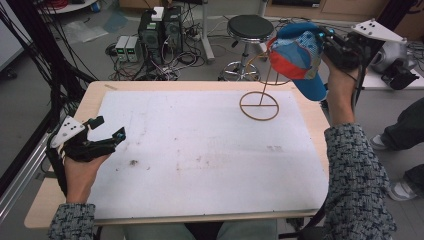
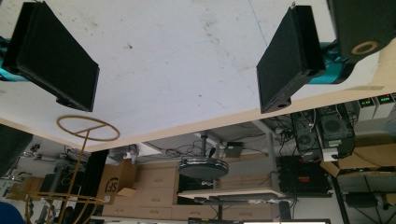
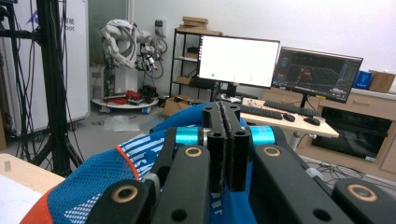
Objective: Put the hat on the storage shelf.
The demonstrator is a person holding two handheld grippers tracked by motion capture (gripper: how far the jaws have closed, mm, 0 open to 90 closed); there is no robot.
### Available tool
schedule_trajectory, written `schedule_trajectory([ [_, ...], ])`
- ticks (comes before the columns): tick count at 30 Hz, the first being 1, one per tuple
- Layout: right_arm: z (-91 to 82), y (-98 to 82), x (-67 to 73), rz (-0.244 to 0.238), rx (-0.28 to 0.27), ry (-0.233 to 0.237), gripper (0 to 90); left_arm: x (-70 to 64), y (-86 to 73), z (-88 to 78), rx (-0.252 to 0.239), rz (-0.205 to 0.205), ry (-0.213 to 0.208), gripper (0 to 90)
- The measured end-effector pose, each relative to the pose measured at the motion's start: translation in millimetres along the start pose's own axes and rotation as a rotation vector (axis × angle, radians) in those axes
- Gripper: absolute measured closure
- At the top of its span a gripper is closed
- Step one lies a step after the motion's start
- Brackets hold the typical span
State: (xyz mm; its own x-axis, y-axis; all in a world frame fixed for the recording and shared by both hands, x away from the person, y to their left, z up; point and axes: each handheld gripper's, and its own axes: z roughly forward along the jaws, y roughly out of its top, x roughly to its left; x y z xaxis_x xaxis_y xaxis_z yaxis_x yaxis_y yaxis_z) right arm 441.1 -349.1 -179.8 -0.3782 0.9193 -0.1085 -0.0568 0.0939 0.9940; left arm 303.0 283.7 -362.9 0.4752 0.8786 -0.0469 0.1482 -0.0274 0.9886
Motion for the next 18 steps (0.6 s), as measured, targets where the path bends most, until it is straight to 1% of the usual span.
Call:
schedule_trajectory([
  [1,0.0,0.0,0.0,0.0,0.0,0.0,89.6,0.0,0.0,0.0,0.0,0.0,0.0,13.2],
  [8,20.6,-2.9,6.7,-0.012,0.023,0.002,89.6,0.8,-0.6,0.2,0.002,-0.001,0.0,13.2],
  [9,20.6,-2.9,6.7,-0.012,0.023,0.002,89.6,0.8,-0.6,0.3,0.001,-0.002,0.0,13.2],
  [11,27.7,-6.9,8.6,-0.007,0.045,0.004,89.6,0.9,-0.7,0.3,0.001,-0.001,0.0,13.2],
  [14,34.5,-10.9,10.7,-0.006,0.061,0.008,89.6,0.9,-0.8,0.4,0.002,-0.001,0.0,13.2],
  [17,39.0,-13.1,13.2,-0.017,0.074,0.008,89.6,1.0,-0.9,0.4,0.005,-0.001,-0.001,13.3],
  [18,43.9,-15.4,15.5,-0.034,0.089,0.007,89.6,1.1,-0.9,0.5,0.007,0.0,-0.002,13.2],
])
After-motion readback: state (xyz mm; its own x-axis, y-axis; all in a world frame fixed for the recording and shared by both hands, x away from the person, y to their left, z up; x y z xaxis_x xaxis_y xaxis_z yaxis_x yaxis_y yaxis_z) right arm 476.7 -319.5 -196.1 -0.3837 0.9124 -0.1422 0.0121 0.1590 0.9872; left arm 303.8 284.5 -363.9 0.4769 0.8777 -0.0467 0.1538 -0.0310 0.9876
